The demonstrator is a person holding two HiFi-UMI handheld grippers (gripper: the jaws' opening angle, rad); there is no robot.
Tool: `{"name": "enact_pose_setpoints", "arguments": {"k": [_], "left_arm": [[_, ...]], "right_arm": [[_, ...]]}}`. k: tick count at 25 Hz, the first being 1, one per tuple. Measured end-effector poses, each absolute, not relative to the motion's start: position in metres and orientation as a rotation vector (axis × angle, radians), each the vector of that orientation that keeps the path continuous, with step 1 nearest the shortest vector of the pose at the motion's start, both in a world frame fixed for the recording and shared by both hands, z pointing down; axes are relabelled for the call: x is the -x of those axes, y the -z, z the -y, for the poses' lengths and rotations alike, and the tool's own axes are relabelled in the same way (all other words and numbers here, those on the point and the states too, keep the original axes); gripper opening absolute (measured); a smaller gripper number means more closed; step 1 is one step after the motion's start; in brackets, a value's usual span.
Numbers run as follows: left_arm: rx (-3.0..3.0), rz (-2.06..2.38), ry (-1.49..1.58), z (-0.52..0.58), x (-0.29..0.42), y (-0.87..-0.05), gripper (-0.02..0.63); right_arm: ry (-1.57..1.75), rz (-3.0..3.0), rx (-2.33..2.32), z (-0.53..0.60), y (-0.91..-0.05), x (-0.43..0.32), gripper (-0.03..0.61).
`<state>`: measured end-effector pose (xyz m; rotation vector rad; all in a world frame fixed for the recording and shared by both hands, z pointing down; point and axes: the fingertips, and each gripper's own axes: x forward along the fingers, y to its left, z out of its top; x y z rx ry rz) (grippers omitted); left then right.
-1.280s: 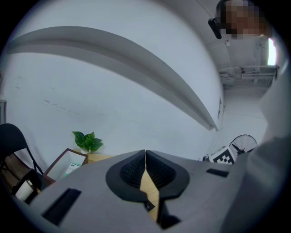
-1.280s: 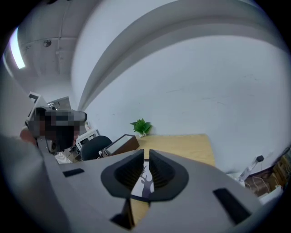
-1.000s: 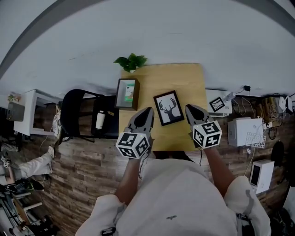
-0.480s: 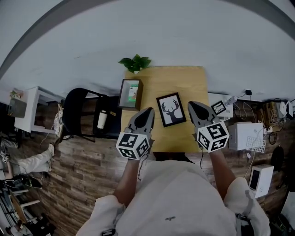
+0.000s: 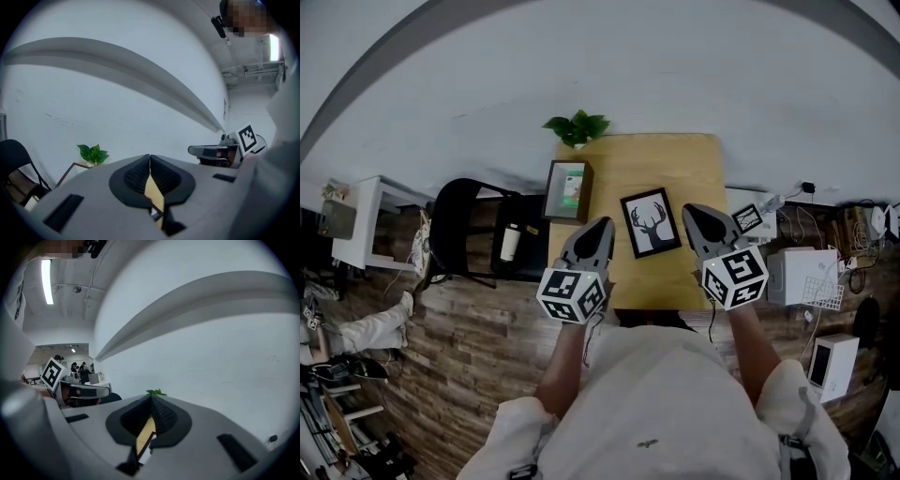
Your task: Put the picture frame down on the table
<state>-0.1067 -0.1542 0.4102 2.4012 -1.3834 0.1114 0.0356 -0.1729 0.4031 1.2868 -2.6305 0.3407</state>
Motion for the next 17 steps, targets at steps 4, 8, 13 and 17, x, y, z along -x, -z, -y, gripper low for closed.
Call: {"name": "enact_pose_setpoints", "arguments": {"k": [4, 8, 13, 17], "left_arm": [[-2.390, 1.376, -0.114, 0.155, 0.104, -0.414, 0.008], [-2.381, 1.373, -0.118, 0.158, 0.103, -0.416, 0.008], [-2.373, 1.382, -0.123, 0.160, 0.104, -0.417, 0.008], [-2.370, 1.388, -0.126, 0.163, 0.104, -0.418, 0.008]], "right_arm": [[-0.344, 2.632, -1.280, 0.174, -0.404, -0.037, -0.002], [-0.346, 2.630, -1.279, 0.179, -0.406, -0.037, -0.002], [-0.345, 2.630, -1.269, 0.182, -0.407, -0.036, -0.002], [-0.337, 2.630, -1.258, 0.186, -0.409, -0.036, -0.002]]}}
